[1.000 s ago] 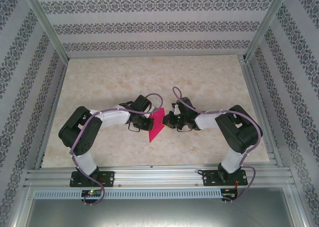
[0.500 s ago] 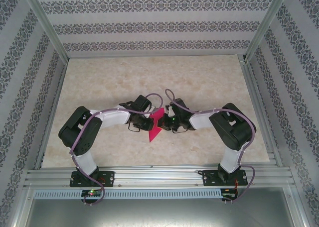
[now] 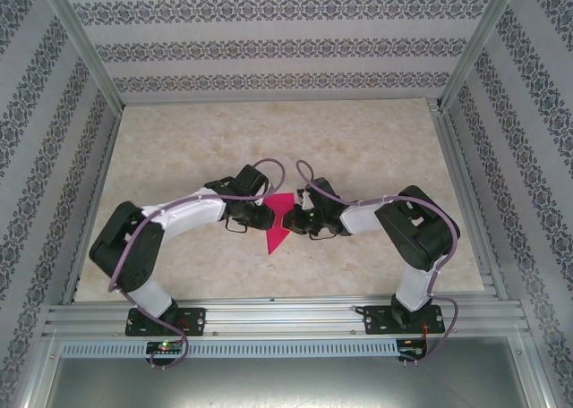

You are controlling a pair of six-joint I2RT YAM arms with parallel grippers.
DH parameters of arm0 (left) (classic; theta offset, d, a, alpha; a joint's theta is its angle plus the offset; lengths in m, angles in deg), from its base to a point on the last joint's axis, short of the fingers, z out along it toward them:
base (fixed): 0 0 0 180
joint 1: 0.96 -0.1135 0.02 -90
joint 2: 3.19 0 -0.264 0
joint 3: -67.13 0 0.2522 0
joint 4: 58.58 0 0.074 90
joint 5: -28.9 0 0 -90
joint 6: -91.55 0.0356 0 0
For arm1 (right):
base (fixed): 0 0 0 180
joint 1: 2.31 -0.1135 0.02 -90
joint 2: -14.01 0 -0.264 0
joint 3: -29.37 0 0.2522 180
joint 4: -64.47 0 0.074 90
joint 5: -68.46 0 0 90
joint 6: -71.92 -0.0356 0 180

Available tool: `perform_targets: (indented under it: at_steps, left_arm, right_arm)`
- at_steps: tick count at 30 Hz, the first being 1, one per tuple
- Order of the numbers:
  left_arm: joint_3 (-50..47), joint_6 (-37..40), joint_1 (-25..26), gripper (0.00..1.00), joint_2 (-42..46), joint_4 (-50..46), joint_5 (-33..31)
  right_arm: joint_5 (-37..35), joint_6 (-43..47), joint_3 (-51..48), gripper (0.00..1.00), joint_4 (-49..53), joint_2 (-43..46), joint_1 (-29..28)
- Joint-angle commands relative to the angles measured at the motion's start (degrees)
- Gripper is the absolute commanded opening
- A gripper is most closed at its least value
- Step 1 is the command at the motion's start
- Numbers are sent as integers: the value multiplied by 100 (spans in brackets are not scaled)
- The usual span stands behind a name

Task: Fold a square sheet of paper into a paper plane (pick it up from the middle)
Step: Third fold the triangle at the center of the table.

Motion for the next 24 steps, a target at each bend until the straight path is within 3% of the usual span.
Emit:
perform_targets:
  at_steps: [1, 4, 10, 19, 24]
  left_arm:
    - [-143, -781, -70, 33, 613, -3, 164]
    - [-605, -1357, -32, 24, 876, 835, 1241]
    - [-1001, -1884, 173, 20, 637, 1621, 1861]
    - [-837, -1901, 307, 19, -256, 1597, 2010]
    - [-713, -1725, 299, 16, -658, 1009, 1772]
  right_arm:
    - [-444, -75, -222, 1, 434, -34, -59]
    - [-503, -144, -231, 1, 419, -29, -80]
    - [-525, -204, -190, 1, 439, -69, -99]
    - [-523, -165, -162, 2, 513, -34, -100]
    - [-502, -171, -154, 2, 506, -91, -102]
